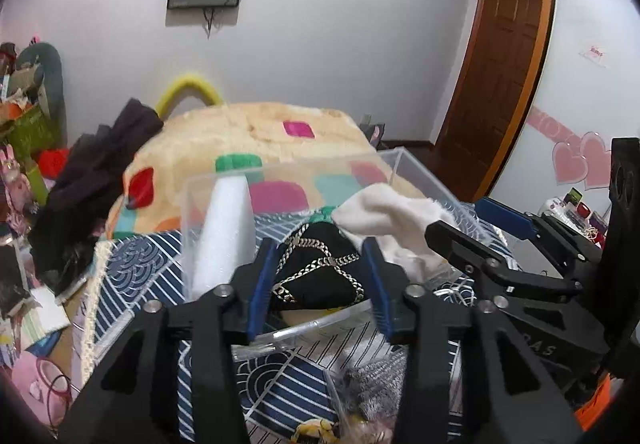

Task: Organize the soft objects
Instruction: 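Lower the black bag and white pouch into the clear box and release, then grasp the floral scrunchie with the left tool while the right grasps the silver bag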

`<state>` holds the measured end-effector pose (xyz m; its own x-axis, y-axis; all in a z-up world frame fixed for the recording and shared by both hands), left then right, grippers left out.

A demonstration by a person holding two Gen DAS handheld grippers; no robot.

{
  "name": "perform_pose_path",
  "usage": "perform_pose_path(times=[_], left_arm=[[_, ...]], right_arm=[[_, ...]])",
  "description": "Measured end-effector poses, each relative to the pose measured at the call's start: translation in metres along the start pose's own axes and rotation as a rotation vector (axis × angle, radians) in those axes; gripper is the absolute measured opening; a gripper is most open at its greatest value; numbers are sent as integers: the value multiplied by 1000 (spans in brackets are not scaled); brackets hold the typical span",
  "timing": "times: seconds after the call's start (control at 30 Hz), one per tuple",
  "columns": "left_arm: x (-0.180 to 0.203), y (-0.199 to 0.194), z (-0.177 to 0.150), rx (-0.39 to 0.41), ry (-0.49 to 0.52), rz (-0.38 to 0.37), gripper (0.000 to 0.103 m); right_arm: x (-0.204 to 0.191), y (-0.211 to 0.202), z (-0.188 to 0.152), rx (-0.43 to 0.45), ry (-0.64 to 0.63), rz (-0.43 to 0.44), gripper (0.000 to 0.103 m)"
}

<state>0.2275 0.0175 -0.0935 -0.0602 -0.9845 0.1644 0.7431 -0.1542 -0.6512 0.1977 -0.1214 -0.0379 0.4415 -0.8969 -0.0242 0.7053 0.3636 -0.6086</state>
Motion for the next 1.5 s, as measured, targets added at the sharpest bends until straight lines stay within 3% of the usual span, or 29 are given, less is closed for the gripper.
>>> perform_pose_path(times=[0.17,0.27,0.5,1.0,1.13,1.17,1.27,1.5], left_arm=[[0,-32,0,67,23,34,75],[-4,-46,-6,86,18,48,84],[-14,-53,-35,51,16,73,87],[-49,-18,-114,-142,-31,88,87],[-47,-14,-122,-168,-47,62,87],[-45,-13,-123,-173,-51,53,87],[-37,-9,-127,-193,-48,29,87],[-5,2,-136,-236,13,-18,87]], right_arm=[[-5,-28,4,66,-7,17,77],[-9,-38,2,85,-15,25,83],[-22,-30,-22,31,-41,39,83],[-42,51,-86,-295,1,149,82],[-48,57,-97,-320,1,187,66],[-48,55,-98,-317,-3,192,51],[-46,49,-99,-306,10,211,35],[-22,28,-93,-234,39,145,28]])
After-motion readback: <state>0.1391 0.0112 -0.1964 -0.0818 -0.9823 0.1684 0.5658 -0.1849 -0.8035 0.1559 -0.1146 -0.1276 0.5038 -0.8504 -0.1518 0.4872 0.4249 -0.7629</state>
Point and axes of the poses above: each gripper's, at about its wrist camera, not at the fingertips, and y roughly the way its jaws point, x to its right, z to its top, the point moved 7 cm from there along y, roughly the way its jaws point, and after that the axes turned 8 degrees about -x, right-handed, at the moved point
